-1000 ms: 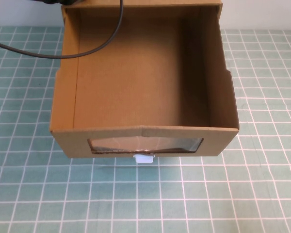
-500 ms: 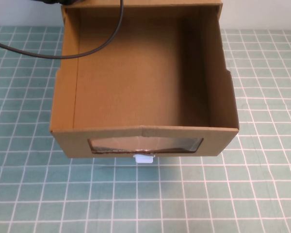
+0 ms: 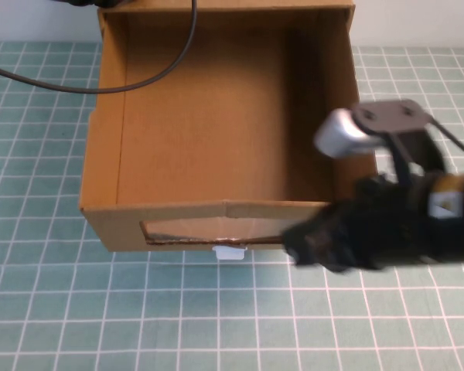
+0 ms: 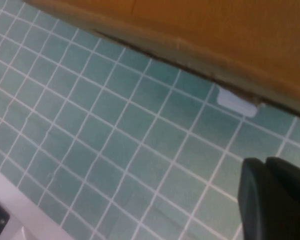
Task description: Close the shoe box
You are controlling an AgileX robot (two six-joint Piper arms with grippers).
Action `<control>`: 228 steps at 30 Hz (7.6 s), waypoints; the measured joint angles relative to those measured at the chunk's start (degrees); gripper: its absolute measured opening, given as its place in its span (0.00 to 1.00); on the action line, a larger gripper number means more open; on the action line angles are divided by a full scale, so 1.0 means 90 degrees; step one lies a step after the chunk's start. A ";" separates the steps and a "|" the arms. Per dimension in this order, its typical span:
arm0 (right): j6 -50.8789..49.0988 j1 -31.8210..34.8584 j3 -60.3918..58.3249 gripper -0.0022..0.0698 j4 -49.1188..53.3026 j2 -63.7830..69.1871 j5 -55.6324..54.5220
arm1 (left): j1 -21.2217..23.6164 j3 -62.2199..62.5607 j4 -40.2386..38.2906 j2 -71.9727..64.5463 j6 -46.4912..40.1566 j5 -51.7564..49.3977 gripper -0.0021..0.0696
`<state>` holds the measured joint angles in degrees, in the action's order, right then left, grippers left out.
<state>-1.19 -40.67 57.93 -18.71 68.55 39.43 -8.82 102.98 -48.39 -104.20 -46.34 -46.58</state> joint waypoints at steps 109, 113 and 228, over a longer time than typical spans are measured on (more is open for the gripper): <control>0.0323 0.1299 0.2753 0.01 0.1038 -0.0183 0.1721 | 0.0000 -0.2971 0.0570 0.3620 -0.0164 0.1638 0.02; 0.0132 0.1295 0.1272 0.01 0.1126 -0.1911 0.1735 | 0.0000 -0.4688 0.0249 0.5041 -0.0457 0.2421 0.02; -0.0566 0.4135 -0.6609 0.01 0.2170 -0.7691 -0.2175 | 0.0454 -1.1612 0.5066 1.1653 0.4969 0.2919 0.02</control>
<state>-6.28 -3.46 -1.55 0.82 -0.66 19.86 -4.74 -1.53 -2.80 0.68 -1.62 -20.31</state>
